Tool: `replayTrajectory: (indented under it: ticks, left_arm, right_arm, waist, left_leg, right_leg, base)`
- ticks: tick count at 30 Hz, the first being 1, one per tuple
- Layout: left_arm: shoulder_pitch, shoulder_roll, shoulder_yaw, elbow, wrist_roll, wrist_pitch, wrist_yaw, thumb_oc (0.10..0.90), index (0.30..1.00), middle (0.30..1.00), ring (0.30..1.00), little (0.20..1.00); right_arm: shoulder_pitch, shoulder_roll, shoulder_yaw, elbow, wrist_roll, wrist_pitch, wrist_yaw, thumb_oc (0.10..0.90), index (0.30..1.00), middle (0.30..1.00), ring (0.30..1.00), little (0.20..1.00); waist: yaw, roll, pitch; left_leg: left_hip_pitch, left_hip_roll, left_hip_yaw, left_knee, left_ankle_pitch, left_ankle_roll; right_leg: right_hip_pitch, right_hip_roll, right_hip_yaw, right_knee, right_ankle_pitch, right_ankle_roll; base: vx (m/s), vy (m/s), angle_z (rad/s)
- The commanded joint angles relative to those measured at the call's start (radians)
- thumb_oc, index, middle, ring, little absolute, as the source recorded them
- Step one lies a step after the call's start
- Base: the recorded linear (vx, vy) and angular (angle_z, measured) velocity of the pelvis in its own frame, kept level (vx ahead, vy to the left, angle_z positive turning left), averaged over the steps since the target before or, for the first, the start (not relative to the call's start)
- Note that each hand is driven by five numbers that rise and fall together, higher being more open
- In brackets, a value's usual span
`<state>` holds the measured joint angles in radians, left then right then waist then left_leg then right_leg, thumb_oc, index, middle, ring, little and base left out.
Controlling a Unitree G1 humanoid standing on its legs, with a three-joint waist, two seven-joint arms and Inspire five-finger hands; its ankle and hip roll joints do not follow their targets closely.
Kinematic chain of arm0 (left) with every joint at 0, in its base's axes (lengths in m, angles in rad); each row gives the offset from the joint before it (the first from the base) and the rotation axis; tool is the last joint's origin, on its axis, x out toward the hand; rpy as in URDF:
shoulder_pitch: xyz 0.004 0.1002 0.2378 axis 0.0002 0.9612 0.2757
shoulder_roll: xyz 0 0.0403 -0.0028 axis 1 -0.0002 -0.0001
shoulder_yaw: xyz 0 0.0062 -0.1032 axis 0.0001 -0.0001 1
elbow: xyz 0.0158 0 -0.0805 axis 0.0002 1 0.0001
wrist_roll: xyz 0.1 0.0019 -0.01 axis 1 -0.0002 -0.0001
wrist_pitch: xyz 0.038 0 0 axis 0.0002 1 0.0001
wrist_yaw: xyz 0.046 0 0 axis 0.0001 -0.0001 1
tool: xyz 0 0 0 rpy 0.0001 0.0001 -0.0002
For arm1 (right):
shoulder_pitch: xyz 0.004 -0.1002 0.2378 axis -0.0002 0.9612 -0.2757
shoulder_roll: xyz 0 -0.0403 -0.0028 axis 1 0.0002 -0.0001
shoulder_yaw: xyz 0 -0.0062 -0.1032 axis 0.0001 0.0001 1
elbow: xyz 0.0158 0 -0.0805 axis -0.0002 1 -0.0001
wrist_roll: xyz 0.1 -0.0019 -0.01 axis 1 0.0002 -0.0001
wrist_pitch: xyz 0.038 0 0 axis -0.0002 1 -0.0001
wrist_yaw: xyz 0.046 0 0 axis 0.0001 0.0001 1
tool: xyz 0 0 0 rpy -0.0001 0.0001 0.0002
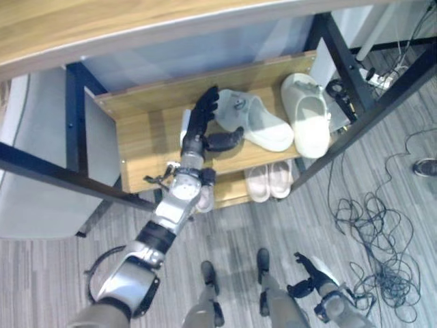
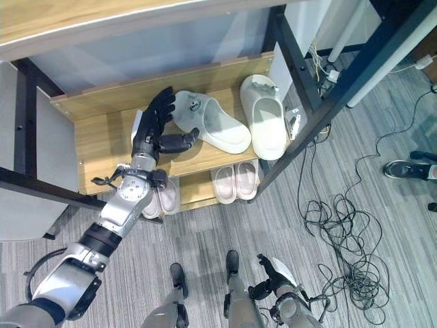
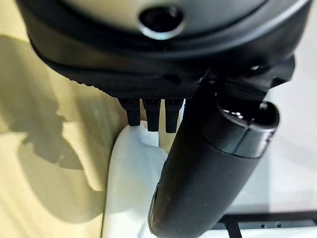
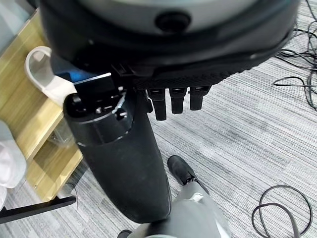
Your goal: Arrange the slippers neatly on the shoe rack.
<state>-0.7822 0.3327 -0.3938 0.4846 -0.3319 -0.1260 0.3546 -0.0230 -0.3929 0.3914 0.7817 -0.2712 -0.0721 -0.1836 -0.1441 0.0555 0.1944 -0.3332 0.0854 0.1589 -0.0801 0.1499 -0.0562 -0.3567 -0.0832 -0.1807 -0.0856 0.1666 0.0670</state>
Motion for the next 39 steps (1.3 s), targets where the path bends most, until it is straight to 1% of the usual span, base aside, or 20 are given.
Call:
replayTrajectory:
  ticks: [1, 3, 4, 9, 16, 19, 26, 31, 39]
  left_arm:
    - [-0.213, -0.005, -0.003, 0.028, 0.036, -0.095, 0.008, 0.8, 0.9, 0.9, 0.9, 0.9]
    - [-0.224, 0.004, -0.007, 0.034, 0.043, -0.095, 0.008, 0.8, 0.9, 0.9, 0.9, 0.9]
    - [-0.218, 0.019, 0.002, 0.023, 0.043, -0.097, 0.007, 0.8, 0.9, 0.9, 0.9, 0.9]
    - [-0.192, 0.044, 0.015, -0.008, 0.055, -0.096, 0.003, 0.8, 0.9, 0.9, 0.9, 0.9]
    - [-0.113, 0.074, 0.063, -0.115, 0.049, -0.11, 0.0, 0.8, 0.9, 0.9, 0.9, 0.9]
    - [-0.057, 0.082, 0.088, -0.189, 0.036, -0.123, -0.009, 0.8, 0.9, 0.9, 0.9, 0.9]
    - [-0.002, 0.052, 0.08, -0.218, 0.041, -0.117, -0.035, 0.8, 0.9, 0.9, 0.9, 0.9]
    - [0.044, -0.003, 0.062, -0.226, 0.052, -0.109, -0.048, 0.8, 0.9, 0.9, 0.9, 0.9]
    - [0.052, -0.056, 0.031, -0.217, 0.054, -0.105, -0.055, 0.8, 0.9, 0.9, 0.9, 0.9]
  right_arm:
    - [0.044, -0.055, 0.033, -0.045, 0.012, -0.029, -0.013, 0.8, 0.9, 0.9, 0.9, 0.9]
    - [0.044, -0.054, 0.033, -0.041, 0.016, -0.032, -0.011, 0.8, 0.9, 0.9, 0.9, 0.9]
    - [0.044, -0.052, 0.03, -0.036, 0.022, -0.035, -0.01, 0.8, 0.9, 0.9, 0.9, 0.9]
    - [0.042, -0.047, 0.025, -0.036, 0.027, -0.037, -0.009, 0.8, 0.9, 0.9, 0.9, 0.9]
    - [0.034, -0.033, 0.023, -0.036, 0.032, -0.033, -0.002, 0.8, 0.9, 0.9, 0.9, 0.9]
    - [0.028, -0.026, 0.023, -0.038, 0.03, -0.032, 0.003, 0.8, 0.9, 0.9, 0.9, 0.9]
    - [0.017, -0.016, 0.029, -0.026, 0.023, -0.028, 0.004, 0.8, 0.9, 0.9, 0.9, 0.9]
    - [0.003, -0.007, 0.034, -0.024, 0.021, -0.027, -0.007, 0.8, 0.9, 0.9, 0.9, 0.9]
    - [-0.001, -0.017, 0.036, -0.036, 0.018, -0.023, -0.015, 0.8, 0.9, 0.9, 0.9, 0.9]
  waist:
    - [-0.019, -0.027, -0.058]
    - [-0.02, -0.027, -0.06]
    - [-0.017, -0.027, -0.062]
    - [-0.01, -0.028, -0.064]
    - [0.01, -0.031, -0.061]
    - [0.02, -0.033, -0.056]
    - [0.029, -0.034, -0.05]
    - [0.035, -0.036, -0.042]
    - [0.03, -0.042, -0.025]
  left_leg:
    - [0.008, 0.027, -0.027, -0.007, -0.052, -0.062]
    - [0.007, 0.028, -0.027, -0.007, -0.051, -0.062]
    - [0.007, 0.029, -0.029, -0.007, -0.052, -0.062]
    - [0.01, 0.028, -0.031, -0.007, -0.051, -0.062]
    - [0.015, 0.029, -0.04, -0.007, -0.049, -0.065]
    - [0.016, 0.026, -0.044, -0.007, -0.048, -0.066]
    - [0.011, 0.024, -0.049, -0.007, -0.044, -0.067]
    - [0.005, 0.026, -0.051, -0.007, -0.041, -0.068]
    - [-0.004, 0.027, -0.05, -0.006, -0.039, -0.068]
  right_leg:
    - [-0.034, -0.046, 0.029, 0.005, -0.078, 0.091]
    - [-0.035, -0.045, 0.029, 0.006, -0.078, 0.091]
    - [-0.032, -0.044, 0.028, 0.006, -0.08, 0.091]
    - [-0.026, -0.042, 0.027, 0.006, -0.084, 0.09]
    - [-0.013, -0.043, 0.014, 0.005, -0.088, 0.089]
    - [-0.006, -0.042, 0.011, 0.006, -0.089, 0.087]
    - [-0.008, -0.043, 0.005, 0.007, -0.086, 0.084]
    - [-0.017, -0.044, 0.002, 0.008, -0.082, 0.081]
    - [-0.033, -0.044, 0.008, 0.01, -0.076, 0.082]
  base:
    - [0.01, -0.015, -0.08]
    - [0.0, 0.0, 0.0]
    - [0.0, 0.0, 0.0]
    - [0.0, 0.0, 0.0]
    - [-0.01, -0.004, 0.02]
    - [-0.03, -0.002, 0.09]
    - [-0.02, -0.002, 0.04]
    - [0.0, 0.0, 0.0]
    - [0.0, 0.0, 0.0]
